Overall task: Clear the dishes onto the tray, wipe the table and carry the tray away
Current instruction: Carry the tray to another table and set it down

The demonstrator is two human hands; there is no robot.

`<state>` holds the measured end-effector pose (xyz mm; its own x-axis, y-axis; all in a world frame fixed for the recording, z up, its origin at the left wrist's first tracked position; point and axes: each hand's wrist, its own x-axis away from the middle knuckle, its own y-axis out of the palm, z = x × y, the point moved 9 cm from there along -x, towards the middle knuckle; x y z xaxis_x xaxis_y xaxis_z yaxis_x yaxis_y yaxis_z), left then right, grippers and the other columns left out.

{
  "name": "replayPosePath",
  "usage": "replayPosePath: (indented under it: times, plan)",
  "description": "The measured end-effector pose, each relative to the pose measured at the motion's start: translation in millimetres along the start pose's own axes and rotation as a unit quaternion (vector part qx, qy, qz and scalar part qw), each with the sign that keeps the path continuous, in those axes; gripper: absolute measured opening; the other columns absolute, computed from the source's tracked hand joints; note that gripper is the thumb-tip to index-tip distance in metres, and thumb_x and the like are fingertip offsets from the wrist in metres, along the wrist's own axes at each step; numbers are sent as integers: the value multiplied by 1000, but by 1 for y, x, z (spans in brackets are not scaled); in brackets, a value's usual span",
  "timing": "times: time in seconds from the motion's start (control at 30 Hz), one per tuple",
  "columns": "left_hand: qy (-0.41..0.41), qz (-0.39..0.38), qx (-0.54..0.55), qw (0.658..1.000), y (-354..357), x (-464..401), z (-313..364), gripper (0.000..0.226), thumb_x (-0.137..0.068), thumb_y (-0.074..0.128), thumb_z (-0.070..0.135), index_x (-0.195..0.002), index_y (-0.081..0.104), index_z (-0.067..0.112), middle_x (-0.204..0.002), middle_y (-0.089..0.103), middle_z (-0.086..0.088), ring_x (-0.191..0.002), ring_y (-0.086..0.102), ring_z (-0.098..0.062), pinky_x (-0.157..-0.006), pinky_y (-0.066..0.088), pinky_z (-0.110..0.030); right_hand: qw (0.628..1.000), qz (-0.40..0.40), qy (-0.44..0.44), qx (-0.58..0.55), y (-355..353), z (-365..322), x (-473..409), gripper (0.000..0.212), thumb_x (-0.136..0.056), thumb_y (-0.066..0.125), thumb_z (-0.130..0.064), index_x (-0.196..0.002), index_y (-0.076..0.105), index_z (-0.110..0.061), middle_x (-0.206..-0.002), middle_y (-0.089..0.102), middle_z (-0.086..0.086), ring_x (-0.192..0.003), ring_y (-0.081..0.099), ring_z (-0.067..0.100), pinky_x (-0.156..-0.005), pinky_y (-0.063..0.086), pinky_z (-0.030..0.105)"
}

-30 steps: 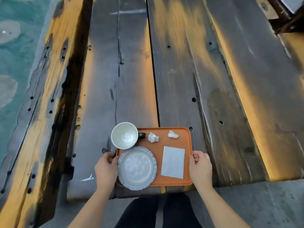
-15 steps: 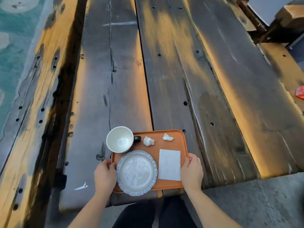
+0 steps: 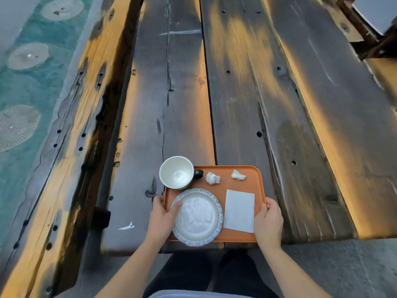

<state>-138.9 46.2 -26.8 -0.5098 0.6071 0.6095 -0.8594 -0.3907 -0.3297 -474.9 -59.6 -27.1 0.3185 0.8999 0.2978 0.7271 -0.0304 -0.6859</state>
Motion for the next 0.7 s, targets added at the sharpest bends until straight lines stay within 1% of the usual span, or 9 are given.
replayPosePath:
  times: [0.1, 0.2, 0.27, 0.33, 0.4, 0.47, 0.53, 0.6, 0.7]
  plan:
    - [7, -5, 5, 1000, -3, 9, 13, 46, -95, 69, 38, -128, 46, 16, -120, 64, -1, -111, 66, -21, -94, 58, -45, 1000, -6, -8, -4, -13, -16, -1, 19, -105, 43, -25, -117, 55, -19, -109, 61, -2, -99, 61, 16, -84, 53, 35]
    - [33, -1, 5, 999, -9, 21, 37, 36, -99, 62, 36, -124, 47, 16, -117, 64, -2, -107, 66, -17, -79, 56, -30, 1000, -14, -14, -8, -29, -37, -1, 18, -105, 43, -23, -116, 56, -17, -108, 61, -1, -98, 60, 16, -81, 49, 31]
    - [49, 3, 13, 999, -15, 29, 56, 33, -101, 61, 36, -123, 47, 16, -117, 64, -2, -105, 66, -15, -74, 53, -26, 999, -19, -29, -16, -41, -58, 0, 16, -105, 42, -20, -112, 56, -17, -103, 61, -1, -95, 60, 16, -78, 47, 29]
    - [52, 7, 43, 998, -24, 38, 73, 29, -102, 57, 40, -118, 48, 18, -114, 63, -1, -104, 66, -16, -76, 54, -30, 998, -22, -41, -30, -54, -80, 2, 15, -105, 42, -19, -111, 56, -16, -100, 59, -2, -91, 58, 14, -76, 46, 29]
    - [55, 14, 69, 996, -31, 45, 92, 26, -105, 50, 42, -112, 49, 17, -108, 62, -1, -100, 65, -15, -75, 53, -32, 997, -30, -52, -43, -65, -102, 0, 10, -105, 43, -22, -110, 52, -20, -101, 58, -3, -90, 58, 13, -72, 45, 26]
    - [75, 17, 69, 995, -37, 55, 116, 26, -108, 42, 38, -111, 53, 15, -103, 61, 0, -99, 63, -17, -72, 49, -30, 996, -34, -62, -61, -80, -122, -2, 11, -105, 43, -25, -112, 50, -22, -104, 60, -2, -92, 61, 14, -73, 48, 27]
    - [103, 9, 64, 993, -41, 65, 143, 27, -110, 36, 33, -109, 57, 18, -103, 64, 1, -100, 63, -13, -73, 48, -26, 994, -37, -68, -70, -96, -138, -2, 13, -106, 42, -26, -116, 49, -22, -105, 61, -3, -91, 61, 11, -71, 50, 28]
    - [122, 5, 61, 991, -47, 73, 164, 29, -111, 34, 31, -110, 60, 19, -105, 67, 1, -99, 65, -10, -72, 48, -24, 993, -55, -77, -73, -111, -152, 1, 12, -106, 40, -29, -116, 45, -26, -103, 60, -7, -87, 61, 7, -64, 47, 24]
    - [141, -3, 73, 987, -58, 82, 192, 27, -110, 39, 32, -114, 64, 21, -107, 71, -1, -101, 69, -18, -77, 55, -34, 989, -83, -102, -74, -134, -171, 9, 12, -106, 39, -34, -117, 41, -29, -100, 58, -16, -85, 63, 6, -61, 47, 21]
